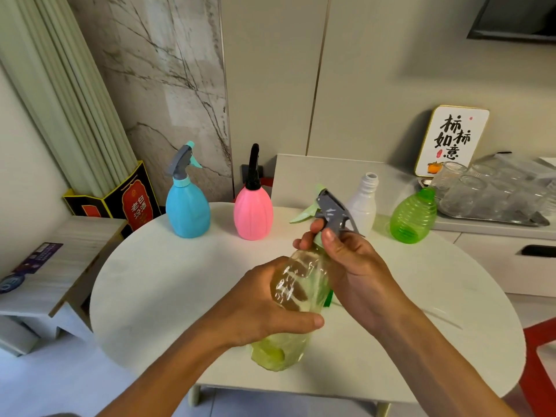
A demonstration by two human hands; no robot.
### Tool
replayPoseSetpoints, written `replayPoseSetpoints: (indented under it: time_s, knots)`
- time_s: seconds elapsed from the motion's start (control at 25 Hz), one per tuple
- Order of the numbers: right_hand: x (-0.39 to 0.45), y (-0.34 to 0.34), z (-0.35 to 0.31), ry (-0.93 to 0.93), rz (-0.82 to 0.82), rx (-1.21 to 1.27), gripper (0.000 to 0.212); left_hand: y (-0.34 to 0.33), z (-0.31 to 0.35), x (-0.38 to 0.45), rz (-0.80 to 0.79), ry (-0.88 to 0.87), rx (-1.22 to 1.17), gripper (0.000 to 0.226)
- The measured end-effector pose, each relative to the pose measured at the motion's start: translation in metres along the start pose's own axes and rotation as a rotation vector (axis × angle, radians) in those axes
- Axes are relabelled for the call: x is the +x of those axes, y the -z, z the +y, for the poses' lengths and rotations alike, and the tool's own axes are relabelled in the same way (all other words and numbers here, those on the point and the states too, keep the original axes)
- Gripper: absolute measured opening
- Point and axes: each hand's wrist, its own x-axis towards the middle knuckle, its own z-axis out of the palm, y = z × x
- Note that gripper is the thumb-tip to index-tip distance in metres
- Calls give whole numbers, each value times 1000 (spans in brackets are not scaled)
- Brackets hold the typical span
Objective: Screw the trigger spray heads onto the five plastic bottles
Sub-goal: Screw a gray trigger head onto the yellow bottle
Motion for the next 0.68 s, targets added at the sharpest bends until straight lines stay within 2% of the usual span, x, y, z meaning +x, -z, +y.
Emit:
replayPoseSetpoints:
  time_s: [0.08,0.16,0.28,0.36,0.4,0.48,0.56,0.68]
  knots:
    - [0,0,2,24,-7,-21,11,-8,-1,-4,112,-14,101,61]
    - [0,3,0,15,-50,-42,21,-14,0,-6,101,-45,218,65]
    - [-2,8,-2,-69,-171,-8,41,-11,2,-7,-107,-5,41,57]
    - [-2,5,-2,-98,-258,33,42,-4,5,-9,-240,28,-57,49]
    - [-2,2,-2,-94,-250,42,42,-2,5,-9,-263,29,-64,47]
    - [-1,-4,-3,-89,-119,-2,45,-4,6,-9,-209,12,-44,45]
    - [-1,-11,-4,-79,36,-81,46,-11,6,-9,-92,3,2,45]
    - [-3,-17,-7,-31,152,-129,43,-20,4,-9,28,-27,83,47]
